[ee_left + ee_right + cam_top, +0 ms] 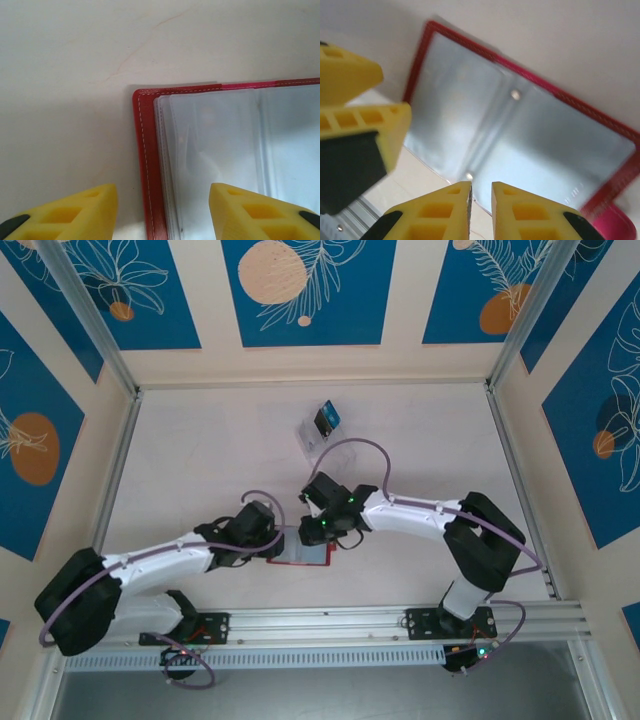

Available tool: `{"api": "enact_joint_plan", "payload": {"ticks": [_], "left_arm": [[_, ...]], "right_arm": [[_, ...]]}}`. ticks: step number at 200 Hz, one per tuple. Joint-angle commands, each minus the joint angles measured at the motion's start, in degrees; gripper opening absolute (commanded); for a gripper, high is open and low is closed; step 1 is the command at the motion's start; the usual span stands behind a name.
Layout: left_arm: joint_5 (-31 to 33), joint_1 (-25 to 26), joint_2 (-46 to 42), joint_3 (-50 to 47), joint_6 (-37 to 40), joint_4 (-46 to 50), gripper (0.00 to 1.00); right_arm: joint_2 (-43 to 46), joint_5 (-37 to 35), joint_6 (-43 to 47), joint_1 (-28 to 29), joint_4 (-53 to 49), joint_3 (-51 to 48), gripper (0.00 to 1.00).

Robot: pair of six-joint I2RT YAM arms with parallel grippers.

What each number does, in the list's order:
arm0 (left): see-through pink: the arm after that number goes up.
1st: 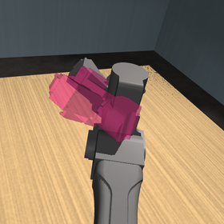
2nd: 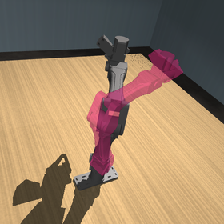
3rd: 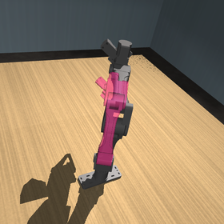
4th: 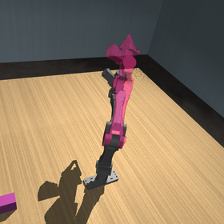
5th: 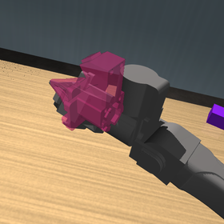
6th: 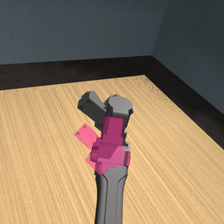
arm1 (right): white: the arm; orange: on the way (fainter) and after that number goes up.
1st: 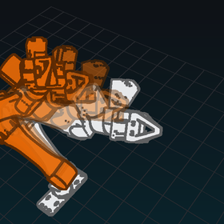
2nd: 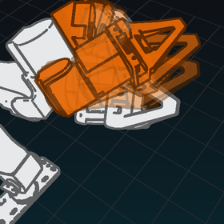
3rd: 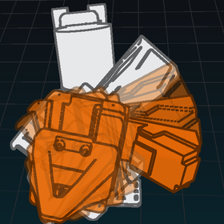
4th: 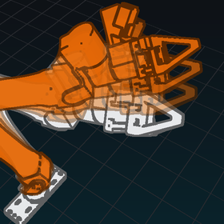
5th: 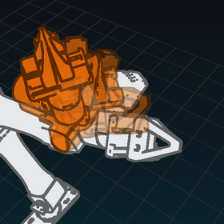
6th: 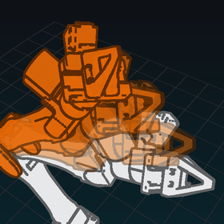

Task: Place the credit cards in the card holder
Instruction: Move the card holder to the bottom-center of the table.

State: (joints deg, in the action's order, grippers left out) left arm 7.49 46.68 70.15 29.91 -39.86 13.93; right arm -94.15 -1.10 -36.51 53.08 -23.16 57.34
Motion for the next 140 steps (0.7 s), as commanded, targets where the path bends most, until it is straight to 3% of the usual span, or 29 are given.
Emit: {"api": "enact_joint_plan", "payload": {"ticks": [1,64,109,140], "left_arm": [[-1.86,0.26,3.26,2.38,2.79,-2.62,0.48],[-4.39,0.22,10.92,6.91,4.71,-3.43,0.48],[-5.2,0.23,8.86,6.85,2.11,-3.13,0.48],[-4.6,0.18,7.16,8.48,1.84,-0.7,0.48]], "right_arm": [[1.15,-0.77,-2.42,-0.33,-4.07,-4.26,0.2],[-0.89,-1.14,-2.84,-6.28,-3.42,-8.35,0.18],[-1.83,-2.07,2.64,-10.48,-6.11,-3.78,0.18],[2.05,-0.3,5.24,-12.11,-6.99,-1.26,0.22]]}}
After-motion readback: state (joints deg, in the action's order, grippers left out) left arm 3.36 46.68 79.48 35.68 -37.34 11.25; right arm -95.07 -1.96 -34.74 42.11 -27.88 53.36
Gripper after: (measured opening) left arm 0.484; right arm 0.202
